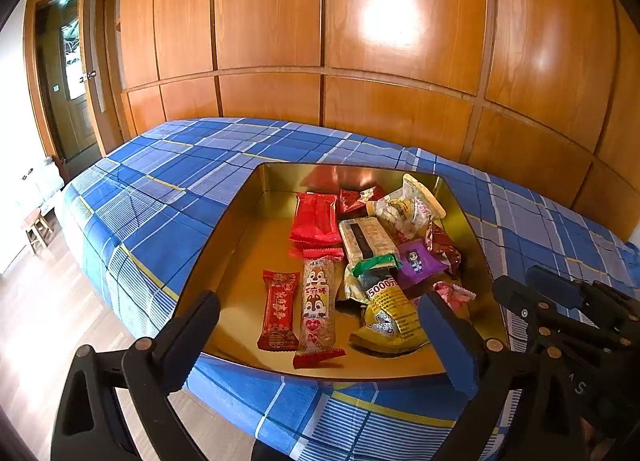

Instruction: Organize snacks

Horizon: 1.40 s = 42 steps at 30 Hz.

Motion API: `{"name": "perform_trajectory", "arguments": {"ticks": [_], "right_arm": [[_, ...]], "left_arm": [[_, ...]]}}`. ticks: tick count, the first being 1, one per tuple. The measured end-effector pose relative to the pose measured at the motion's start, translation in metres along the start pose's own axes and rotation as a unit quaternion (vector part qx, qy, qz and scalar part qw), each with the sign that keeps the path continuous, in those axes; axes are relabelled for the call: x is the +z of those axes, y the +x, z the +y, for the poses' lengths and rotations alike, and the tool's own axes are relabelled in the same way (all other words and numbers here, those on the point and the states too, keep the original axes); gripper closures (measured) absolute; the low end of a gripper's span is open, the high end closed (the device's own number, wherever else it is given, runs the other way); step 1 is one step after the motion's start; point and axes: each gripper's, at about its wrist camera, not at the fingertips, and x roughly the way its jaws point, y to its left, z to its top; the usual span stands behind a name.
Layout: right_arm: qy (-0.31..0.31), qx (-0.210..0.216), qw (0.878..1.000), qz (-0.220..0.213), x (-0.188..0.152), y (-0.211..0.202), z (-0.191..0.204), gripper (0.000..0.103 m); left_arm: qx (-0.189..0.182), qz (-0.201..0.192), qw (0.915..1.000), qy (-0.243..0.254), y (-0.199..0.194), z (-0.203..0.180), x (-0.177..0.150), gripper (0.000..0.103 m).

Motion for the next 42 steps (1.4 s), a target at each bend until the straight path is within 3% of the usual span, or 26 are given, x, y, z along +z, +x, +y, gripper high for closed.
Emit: {"name": "perform_trajectory", "arguments": {"ticks": [26, 34, 39, 42], "right_arm": [[-0.006, 0.002, 1.0, 0.003, -0.002, 0.001, 0.002, 0.061], [-0.002, 0.001, 1.0, 0.003, -0.002, 0.001, -0.001, 0.061], [0.016, -0.002, 1.0, -0.006, 0.004, -0.007, -0.023, 0.061], [0.049, -0.027, 0.998, -0.011, 0.007, -0.016, -0.068, 0.061]], "left_arm": [[0.004, -0.003, 1.0, -0.001, -0.002, 0.002, 0.001, 0.0], [-0.02, -0.017, 0.9996, 0.006, -0.005, 0.0, 0.001, 0.001], [-0.028, -0.009, 0.9996, -0.001, -0.002, 0.001, 0.004, 0.0], [-0.027, 0.013, 0.9994, -0.016, 0.006, 0.007, 0.004, 0.0]]}}
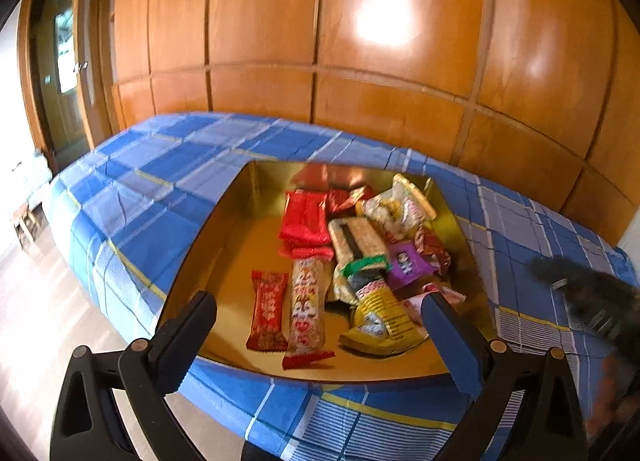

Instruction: Organize snacks

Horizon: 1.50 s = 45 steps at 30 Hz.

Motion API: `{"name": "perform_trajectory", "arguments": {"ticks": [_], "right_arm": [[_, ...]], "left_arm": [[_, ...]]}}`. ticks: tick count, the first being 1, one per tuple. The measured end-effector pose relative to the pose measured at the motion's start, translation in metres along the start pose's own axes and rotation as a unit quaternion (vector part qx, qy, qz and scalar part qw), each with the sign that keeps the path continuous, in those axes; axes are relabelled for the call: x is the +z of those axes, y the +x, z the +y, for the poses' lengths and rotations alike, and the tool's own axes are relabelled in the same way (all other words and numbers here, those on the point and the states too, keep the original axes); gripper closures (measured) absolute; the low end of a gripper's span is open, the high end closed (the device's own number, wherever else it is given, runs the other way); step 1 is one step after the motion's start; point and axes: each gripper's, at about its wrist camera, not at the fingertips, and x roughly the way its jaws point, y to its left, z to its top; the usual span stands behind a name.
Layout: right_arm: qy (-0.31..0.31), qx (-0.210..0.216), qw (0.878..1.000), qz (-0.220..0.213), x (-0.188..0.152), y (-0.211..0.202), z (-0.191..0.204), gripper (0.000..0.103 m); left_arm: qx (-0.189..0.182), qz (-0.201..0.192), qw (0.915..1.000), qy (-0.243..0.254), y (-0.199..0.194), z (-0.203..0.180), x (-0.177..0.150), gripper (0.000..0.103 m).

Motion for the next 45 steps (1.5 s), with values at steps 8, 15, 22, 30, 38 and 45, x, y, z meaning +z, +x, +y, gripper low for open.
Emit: {"name": "perform_trajectory", "arguments": {"ticks": [8, 15, 22, 30, 38, 45], "right_arm": [[0.117, -0.198, 0.97, 0.075, -0.01, 0.004, -0.202, 0.061], [0.211, -0.276, 0.927, 0.144, -0.048, 0.03, -0.318, 0.061], [0.243, -0.294, 0.921, 0.078, -0.07, 0.032, -0.342, 0.013], [0.257, -0.295, 0.916, 0.084, -0.07, 0.033, -0.35, 0.0], [0.259, -0.293, 0.917, 0.081, -0.072, 0.033, -0.35, 0.0], [0.259, -0.293, 0.917, 0.081, -0.071, 0.033, -0.349, 0.0]], "left_arm": [[-0.008, 0.021, 0.9997, -0.008, 0.017, 0.008, 0.001, 0.0], [-0.026, 0.04, 0.9988, 0.011, 0.03, -0.006, 0.005, 0.0], [-0.026, 0.042, 0.9985, 0.024, 0.036, -0.013, 0.011, 0.0], [-0.025, 0.048, 0.9984, 0.014, 0.044, -0.009, 0.01, 0.0], [-0.022, 0.045, 0.9987, 0.009, 0.045, -0.004, 0.01, 0.0], [-0.017, 0.048, 0.9987, 0.002, 0.046, 0.0, 0.011, 0.0]]}}
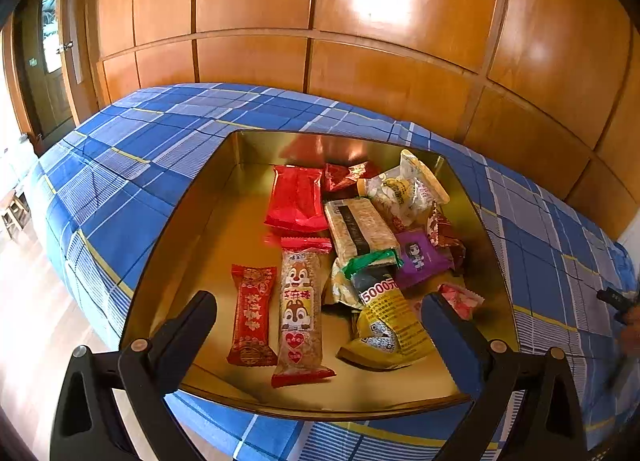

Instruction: Organize snacks

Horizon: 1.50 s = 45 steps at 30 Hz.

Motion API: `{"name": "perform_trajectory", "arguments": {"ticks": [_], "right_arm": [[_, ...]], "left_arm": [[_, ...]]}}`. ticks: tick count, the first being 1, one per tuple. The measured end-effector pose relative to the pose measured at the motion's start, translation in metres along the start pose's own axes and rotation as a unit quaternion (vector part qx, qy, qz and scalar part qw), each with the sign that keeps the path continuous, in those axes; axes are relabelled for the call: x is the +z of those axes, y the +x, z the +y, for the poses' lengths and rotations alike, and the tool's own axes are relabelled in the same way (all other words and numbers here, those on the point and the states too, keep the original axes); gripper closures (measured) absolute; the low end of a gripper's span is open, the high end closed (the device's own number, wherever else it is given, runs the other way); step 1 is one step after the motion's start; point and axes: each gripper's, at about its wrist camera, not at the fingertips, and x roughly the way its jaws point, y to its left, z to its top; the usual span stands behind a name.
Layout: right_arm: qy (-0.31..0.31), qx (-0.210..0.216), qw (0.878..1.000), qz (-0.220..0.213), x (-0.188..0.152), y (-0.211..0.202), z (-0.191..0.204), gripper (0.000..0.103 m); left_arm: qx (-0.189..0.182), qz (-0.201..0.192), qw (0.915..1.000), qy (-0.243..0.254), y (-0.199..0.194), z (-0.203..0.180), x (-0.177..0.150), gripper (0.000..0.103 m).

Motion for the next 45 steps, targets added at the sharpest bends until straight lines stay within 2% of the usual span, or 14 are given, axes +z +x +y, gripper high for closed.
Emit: {"name": "perform_trajectory", "arguments": {"ticks": [19, 27, 35, 45], "right_arm": [[-0.001, -0.001, 1.0, 0.0, 0.001, 0.001, 0.0, 0.0], [-0.001, -0.001, 1.0, 0.0, 0.001, 0.0, 0.001, 0.0], [-0.001, -0.001, 1.0, 0.0, 0.001, 0.0, 0.001, 0.0], [-0.001, -0.001, 1.0, 0.0, 0.001, 0.0, 0.001, 0.0]], "left_arm": [[0.019, 0.003, 0.9998, -0.007, 0.002, 0.012, 0.006, 0.0], [0.014, -0.015, 0.9998, -0.003, -0.014, 0.008, 0.008, 0.0], [-0.012, -0.024, 0.9994, 0.02, -0.025, -0.014, 0.006, 0.0], [-0.046, -0.001, 0.9968, 0.065, -0.013, -0.059, -0.005, 0.0]]}}
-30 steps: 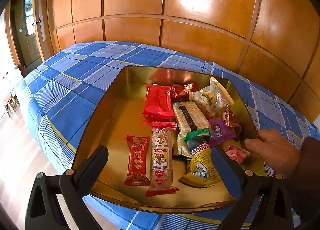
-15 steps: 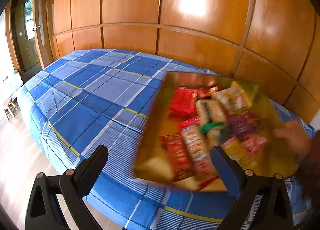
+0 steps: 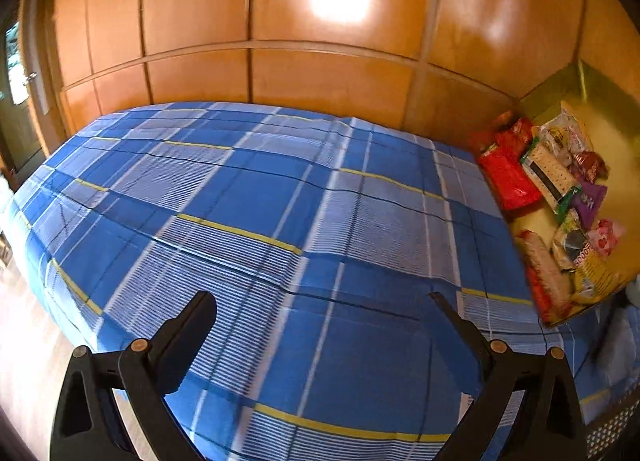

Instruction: Organize snacks

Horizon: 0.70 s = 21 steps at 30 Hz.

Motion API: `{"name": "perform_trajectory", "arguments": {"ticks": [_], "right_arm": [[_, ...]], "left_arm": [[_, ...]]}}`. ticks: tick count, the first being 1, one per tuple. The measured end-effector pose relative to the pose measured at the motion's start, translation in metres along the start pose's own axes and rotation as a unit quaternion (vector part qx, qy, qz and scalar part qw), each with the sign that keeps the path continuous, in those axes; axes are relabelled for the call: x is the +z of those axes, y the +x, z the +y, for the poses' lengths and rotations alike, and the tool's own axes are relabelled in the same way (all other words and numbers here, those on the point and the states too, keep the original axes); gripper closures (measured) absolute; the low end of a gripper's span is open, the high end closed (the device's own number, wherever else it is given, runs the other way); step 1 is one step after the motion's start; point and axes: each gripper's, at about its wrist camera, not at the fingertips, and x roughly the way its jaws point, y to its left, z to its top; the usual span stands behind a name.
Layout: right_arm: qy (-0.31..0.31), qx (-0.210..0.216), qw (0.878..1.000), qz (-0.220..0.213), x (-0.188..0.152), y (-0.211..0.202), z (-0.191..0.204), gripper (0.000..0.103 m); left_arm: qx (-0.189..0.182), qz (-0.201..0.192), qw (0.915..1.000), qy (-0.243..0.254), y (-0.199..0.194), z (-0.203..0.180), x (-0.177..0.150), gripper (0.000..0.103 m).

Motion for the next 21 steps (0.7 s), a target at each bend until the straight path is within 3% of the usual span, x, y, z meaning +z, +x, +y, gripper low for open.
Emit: {"name": "perform_trajectory", "arguments": {"ticks": [10, 21], "right_arm": [[0.0, 0.0, 1.0, 0.0, 0.001, 0.0, 0.0, 0.0], [0.0, 0.0, 1.0, 0.0, 0.001, -0.002, 0.001, 0.0]], "left_arm": [[-0.008, 0.024, 0.9997, 0.008, 0.014, -0.006, -0.007, 0.0], [-0.009, 0.014, 0.9998, 0.007, 0.006, -0.004, -0.007, 0.0]]}}
